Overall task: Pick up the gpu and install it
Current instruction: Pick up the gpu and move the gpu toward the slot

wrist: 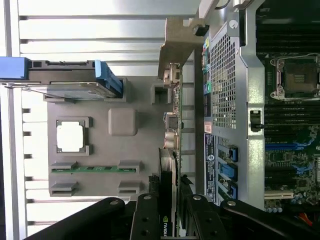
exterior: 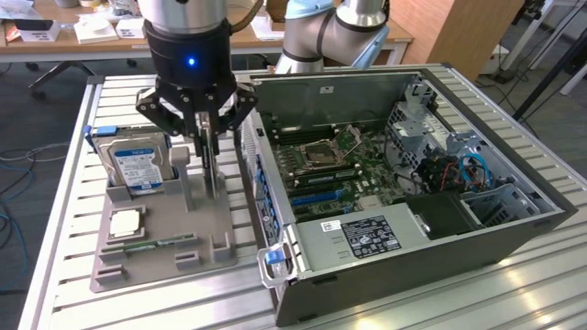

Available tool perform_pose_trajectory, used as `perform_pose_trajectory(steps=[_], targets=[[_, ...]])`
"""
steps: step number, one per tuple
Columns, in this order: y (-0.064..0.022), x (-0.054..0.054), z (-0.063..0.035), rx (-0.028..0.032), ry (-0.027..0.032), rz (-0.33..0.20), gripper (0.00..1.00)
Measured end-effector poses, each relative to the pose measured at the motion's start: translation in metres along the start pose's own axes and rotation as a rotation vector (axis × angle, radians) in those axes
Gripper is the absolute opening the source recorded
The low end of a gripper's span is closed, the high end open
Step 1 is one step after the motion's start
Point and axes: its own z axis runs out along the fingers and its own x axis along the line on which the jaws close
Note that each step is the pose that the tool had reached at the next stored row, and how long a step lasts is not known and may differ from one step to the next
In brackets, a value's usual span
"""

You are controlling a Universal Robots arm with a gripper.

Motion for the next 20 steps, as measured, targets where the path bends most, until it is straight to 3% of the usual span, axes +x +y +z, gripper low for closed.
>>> perform_pose_trajectory(steps=[1, 11, 20], targets=[[0.0004, 0.0, -0.009, 0.0, 0.0, 0.0, 0.26], [0.0021, -0.001, -0.0458, 0.0, 0.0001, -0.001, 0.26], [0.0031, -0.001, -0.0673, -0.0001, 0.0, -0.001, 0.26]])
